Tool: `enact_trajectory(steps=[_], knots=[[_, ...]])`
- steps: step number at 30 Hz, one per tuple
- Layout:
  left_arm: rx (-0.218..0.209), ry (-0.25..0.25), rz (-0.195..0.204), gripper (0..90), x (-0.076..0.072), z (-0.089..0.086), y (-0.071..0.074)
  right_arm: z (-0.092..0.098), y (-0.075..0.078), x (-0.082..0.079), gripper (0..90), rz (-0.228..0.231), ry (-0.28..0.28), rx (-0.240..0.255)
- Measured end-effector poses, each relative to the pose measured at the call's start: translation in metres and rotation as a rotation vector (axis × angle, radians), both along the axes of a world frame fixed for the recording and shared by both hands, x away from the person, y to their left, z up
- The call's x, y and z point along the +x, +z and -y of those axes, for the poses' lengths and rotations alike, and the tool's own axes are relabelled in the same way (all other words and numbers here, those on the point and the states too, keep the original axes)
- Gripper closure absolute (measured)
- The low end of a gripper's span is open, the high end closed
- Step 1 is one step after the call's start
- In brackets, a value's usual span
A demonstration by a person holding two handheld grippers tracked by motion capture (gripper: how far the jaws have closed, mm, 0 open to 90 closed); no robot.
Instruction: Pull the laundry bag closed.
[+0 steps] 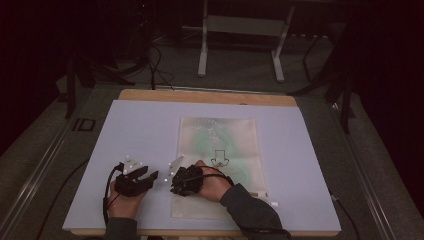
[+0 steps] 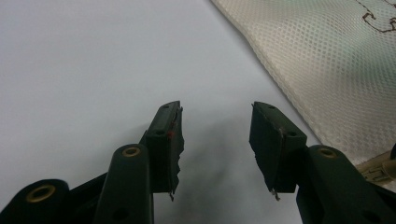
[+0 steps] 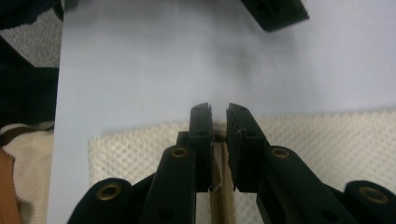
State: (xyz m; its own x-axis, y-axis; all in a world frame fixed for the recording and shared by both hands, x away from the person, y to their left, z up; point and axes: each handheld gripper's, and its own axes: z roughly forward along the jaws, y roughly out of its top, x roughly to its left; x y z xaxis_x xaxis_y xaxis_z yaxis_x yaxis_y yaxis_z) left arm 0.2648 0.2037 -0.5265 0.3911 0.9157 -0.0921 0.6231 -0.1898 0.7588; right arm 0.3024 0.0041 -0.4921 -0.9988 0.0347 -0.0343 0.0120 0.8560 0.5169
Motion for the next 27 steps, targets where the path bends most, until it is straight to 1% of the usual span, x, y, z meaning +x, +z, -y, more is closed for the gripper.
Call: enact_trajectory(steps=[6,12,14,18,21,25,27], knots=[[0.0,-0.014,-0.006,54.8,0.0,0.002,0.0,0.007,-0.005,0.002,80.8,-0.022,-0.012,-0.009],[-0.008,-0.031,-0.005,55.8,0.0,0.004,0.0,0.006,-0.007,0.004,80.2,-0.053,-0.022,-0.016],[-0.007,-0.034,-0.005,56.1,0.0,0.004,0.0,0.005,-0.008,0.005,80.3,-0.062,-0.031,-0.027],[-0.011,-0.047,-0.002,57.7,-0.001,0.006,0.0,0.007,-0.012,0.005,81.3,-0.064,-0.033,-0.027],[-0.003,-0.058,0.002,61.1,-0.002,0.008,0.001,0.01,-0.016,0.004,81.7,-0.062,-0.032,-0.033],[0.003,-0.08,0.003,64.9,-0.003,0.013,0.002,0.012,-0.019,0.003,81.7,-0.057,-0.037,-0.024],[-0.004,-0.094,0.004,68.2,-0.004,0.016,0.002,0.013,-0.02,0.002,81.7,-0.051,-0.037,-0.022]])
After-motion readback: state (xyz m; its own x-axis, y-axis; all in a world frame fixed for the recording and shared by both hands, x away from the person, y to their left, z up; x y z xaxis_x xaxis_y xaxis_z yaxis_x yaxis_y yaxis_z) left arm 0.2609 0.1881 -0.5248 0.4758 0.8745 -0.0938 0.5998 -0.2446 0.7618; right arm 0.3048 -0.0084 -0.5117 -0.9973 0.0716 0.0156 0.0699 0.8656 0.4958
